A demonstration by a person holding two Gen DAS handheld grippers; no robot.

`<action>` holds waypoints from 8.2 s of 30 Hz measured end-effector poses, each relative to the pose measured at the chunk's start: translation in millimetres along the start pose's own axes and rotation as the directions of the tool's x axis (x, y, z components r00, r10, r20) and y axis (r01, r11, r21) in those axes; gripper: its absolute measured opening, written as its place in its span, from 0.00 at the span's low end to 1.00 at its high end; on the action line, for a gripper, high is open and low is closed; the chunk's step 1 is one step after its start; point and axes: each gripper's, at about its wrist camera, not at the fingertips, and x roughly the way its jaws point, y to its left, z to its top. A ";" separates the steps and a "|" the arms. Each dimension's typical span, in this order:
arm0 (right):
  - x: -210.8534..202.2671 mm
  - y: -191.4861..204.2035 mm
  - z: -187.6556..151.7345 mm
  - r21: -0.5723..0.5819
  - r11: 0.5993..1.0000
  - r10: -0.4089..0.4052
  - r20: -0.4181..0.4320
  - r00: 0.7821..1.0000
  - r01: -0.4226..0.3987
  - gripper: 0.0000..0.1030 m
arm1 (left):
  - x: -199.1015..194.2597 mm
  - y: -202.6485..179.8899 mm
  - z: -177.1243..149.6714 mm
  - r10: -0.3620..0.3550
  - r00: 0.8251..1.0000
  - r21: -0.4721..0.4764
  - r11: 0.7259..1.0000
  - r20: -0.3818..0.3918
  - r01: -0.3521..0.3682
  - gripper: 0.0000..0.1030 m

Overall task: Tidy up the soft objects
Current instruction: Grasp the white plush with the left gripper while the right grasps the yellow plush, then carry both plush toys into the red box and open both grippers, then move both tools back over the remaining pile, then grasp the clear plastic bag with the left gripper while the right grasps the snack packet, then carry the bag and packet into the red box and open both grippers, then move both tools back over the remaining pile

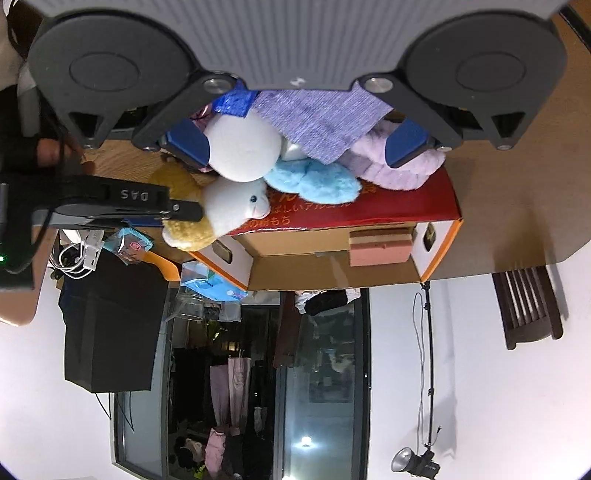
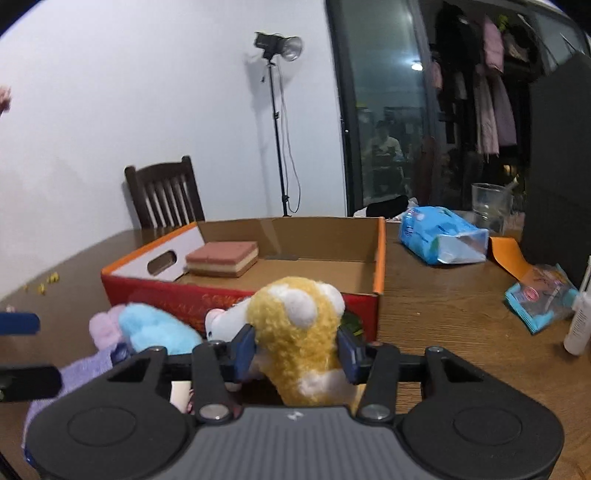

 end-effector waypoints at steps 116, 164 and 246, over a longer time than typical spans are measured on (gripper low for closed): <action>-167.7 69.9 -75.9 0.004 0.999 0.043 -0.003 0.999 -0.043 0.74 | -103.3 5.5 -70.4 -0.072 0.992 -0.037 0.996 0.101 0.076 0.86; -16.2 -6.6 -35.0 -0.043 0.995 -0.091 -0.169 0.981 0.085 0.20 | -8.4 -1.0 -59.8 -0.176 0.979 -0.147 0.976 -0.105 0.160 0.42; -57.4 20.1 40.8 0.067 0.992 0.108 -0.019 0.994 -0.106 0.56 | -26.7 77.5 10.0 -0.006 0.997 -0.124 0.992 0.077 0.015 0.88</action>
